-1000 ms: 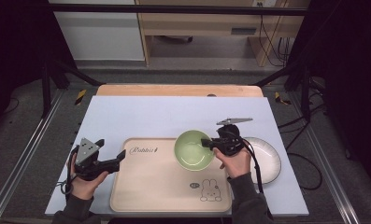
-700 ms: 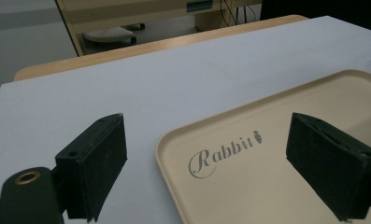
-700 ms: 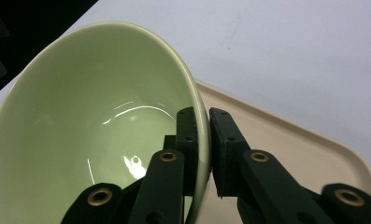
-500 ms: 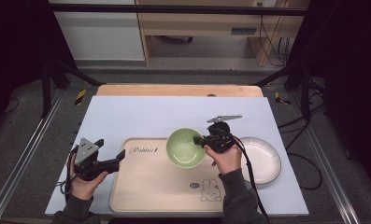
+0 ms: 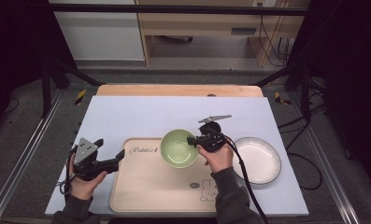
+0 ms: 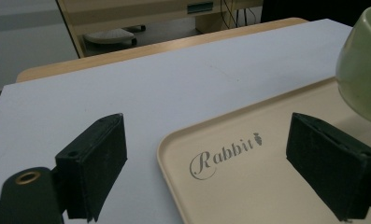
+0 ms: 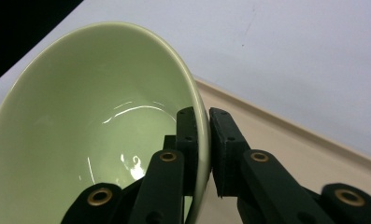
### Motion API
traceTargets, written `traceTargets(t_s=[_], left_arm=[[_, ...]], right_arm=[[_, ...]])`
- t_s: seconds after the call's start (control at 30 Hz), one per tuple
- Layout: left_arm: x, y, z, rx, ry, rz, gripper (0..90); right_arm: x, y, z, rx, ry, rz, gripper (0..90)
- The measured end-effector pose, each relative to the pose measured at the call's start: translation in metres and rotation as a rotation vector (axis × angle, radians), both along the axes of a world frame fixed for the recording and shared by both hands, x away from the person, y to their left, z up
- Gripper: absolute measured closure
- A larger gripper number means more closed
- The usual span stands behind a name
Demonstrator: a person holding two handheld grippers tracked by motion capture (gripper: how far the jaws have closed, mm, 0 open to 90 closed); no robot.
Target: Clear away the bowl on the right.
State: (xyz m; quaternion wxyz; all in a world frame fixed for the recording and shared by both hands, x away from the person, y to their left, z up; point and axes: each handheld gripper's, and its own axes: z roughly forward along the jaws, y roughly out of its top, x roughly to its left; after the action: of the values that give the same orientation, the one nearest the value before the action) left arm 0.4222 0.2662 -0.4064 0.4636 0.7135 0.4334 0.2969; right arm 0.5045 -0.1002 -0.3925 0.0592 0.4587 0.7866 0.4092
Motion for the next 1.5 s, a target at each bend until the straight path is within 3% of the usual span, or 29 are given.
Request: traceTargets(t_s=[0.17, 0.6, 0.9, 0.93, 1.33, 1.37, 1.5], left_arm=[[0.000, 0.000, 0.000, 0.000, 0.001, 0.001, 12.1], [0.000, 0.000, 0.000, -0.002, -0.002, 0.002, 12.1], [0.000, 0.001, 0.000, -0.005, -0.003, 0.003, 12.1], [0.000, 0.001, 0.000, -0.005, -0.002, 0.003, 12.2], [0.000, 0.001, 0.000, -0.003, 0.000, 0.005, 12.2], [0.000, 0.001, 0.000, -0.004, -0.002, 0.006, 12.2], [0.000, 0.003, 0.001, -0.007, -0.004, 0.011, 12.2]], right_arm=[[0.005, 0.007, -0.010, -0.041, 0.013, -0.002, 83.1], [0.010, 0.024, -0.036, -0.092, 0.088, 0.025, 83.0], [0.012, 0.028, -0.046, -0.120, 0.121, 0.029, 82.8], [0.012, 0.029, -0.045, -0.110, 0.144, 0.013, 82.8], [0.013, 0.021, -0.048, -0.102, 0.113, 0.019, 81.8], [0.012, 0.020, -0.045, -0.094, 0.114, 0.013, 80.3], [0.004, 0.011, -0.033, -0.100, 0.027, 0.012, 62.9]])
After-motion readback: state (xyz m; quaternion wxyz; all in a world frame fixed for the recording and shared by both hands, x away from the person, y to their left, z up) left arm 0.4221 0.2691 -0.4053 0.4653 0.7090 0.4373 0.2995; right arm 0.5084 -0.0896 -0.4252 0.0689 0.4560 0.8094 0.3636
